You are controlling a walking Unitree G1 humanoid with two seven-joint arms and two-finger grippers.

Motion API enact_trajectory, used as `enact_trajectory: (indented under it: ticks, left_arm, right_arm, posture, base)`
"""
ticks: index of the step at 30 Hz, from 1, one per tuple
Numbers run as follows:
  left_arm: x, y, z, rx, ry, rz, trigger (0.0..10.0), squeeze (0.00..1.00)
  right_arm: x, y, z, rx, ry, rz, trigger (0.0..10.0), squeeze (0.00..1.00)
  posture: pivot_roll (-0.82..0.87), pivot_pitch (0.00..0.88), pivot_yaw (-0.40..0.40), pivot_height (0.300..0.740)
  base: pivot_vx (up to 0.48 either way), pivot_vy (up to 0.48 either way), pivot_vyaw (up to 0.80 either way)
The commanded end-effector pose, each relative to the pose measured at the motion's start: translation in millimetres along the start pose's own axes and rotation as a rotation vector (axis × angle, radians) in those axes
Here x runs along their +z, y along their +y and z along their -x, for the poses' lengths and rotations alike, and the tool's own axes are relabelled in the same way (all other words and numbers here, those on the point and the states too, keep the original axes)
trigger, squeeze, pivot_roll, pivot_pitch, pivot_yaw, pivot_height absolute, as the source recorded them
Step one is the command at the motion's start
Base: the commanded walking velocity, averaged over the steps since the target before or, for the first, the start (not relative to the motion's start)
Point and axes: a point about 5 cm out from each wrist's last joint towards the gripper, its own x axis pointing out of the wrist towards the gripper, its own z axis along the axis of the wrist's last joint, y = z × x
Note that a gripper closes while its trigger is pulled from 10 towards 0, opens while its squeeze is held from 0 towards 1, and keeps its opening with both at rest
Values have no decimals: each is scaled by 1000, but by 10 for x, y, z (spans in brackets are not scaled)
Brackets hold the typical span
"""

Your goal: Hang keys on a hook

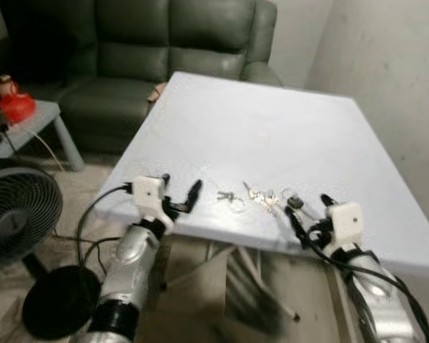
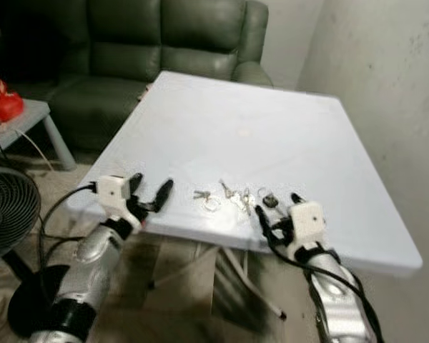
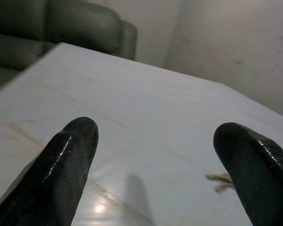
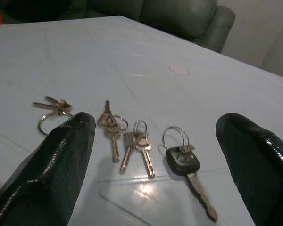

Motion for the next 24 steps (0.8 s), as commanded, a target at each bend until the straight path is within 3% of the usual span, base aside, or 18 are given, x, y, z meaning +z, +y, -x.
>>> enact_trajectory:
  ticks: [1, 12, 24]
  left_arm:
    - [-14, -133, -58, -44, 6, 1, 10000, 0]
    - [-25, -215, -39, -125, 16, -31, 10000, 0]
    - [5, -364, -18, -229, 23, -43, 10000, 0]
  right_arm:
    - [17, -80, -1, -33, 13, 8, 10000, 0]
    - [-2, -125, -57, -62, 57, -9, 10000, 0]
    - [72, -175, -295, -86, 90, -15, 10000, 0]
  posture:
    - [-5, 0, -57, 740]
    - [1, 0, -62, 740]
    - [26, 0, -73, 740]
  base:
    - [0, 0, 0]
    - [0, 0, 0]
    - [0, 0, 0]
